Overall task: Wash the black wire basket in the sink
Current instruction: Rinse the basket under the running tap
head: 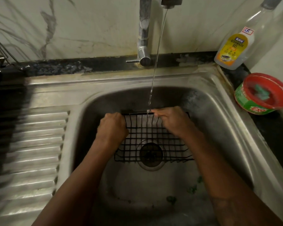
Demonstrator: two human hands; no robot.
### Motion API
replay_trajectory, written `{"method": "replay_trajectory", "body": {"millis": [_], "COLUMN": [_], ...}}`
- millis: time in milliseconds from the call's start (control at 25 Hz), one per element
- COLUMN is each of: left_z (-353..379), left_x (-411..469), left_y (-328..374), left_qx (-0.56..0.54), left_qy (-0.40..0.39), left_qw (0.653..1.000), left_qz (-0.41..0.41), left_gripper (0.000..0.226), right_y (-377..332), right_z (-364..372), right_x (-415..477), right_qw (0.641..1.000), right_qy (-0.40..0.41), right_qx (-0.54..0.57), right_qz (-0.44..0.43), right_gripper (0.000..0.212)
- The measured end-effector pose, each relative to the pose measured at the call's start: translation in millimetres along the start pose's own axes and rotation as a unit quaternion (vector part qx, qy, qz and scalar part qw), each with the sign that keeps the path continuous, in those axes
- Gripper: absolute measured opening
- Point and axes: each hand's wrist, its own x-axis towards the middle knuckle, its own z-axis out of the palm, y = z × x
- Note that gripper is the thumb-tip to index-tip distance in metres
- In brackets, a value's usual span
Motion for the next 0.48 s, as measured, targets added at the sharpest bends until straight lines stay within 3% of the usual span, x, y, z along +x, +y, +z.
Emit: {"method": "replay_trajectory", "body": {"millis": [120,280,400,480], "left_z": [-3.4,2.2,7.2,7.5], "left_x": [1.1,2.1,2.2,4.3], "left_y": [-4.8,2.9,5.6,1.7], "left_qx": [0.014,0.013,0.011,0.018], "left_qy": [0.023,-0.013,-0.025,-0.010], "left_qw": [0.999,1.000,0.999,0.999], "left_qz": [-0.020,0.013,0.033,0.025], "left_gripper": [0.038,0.037,0.038,0.037], "right_y": [28.6,-21.4,-50.0,-38.9], "right_z": [-22.2,20.6,43.0,28.7], "right_x": [-9.5,12.9,20.3,14.2], "right_qw": [0.998,0.993,0.996,0.998], "right_qy": [0.022,-0.011,-0.047,-0.046], "right_qx": [-0.012,-0.101,-0.042,0.001], "right_qz": [0.060,-0.053,-0.062,-0.038], "right_gripper": [0.025,0.030,0.043,0.033]}}
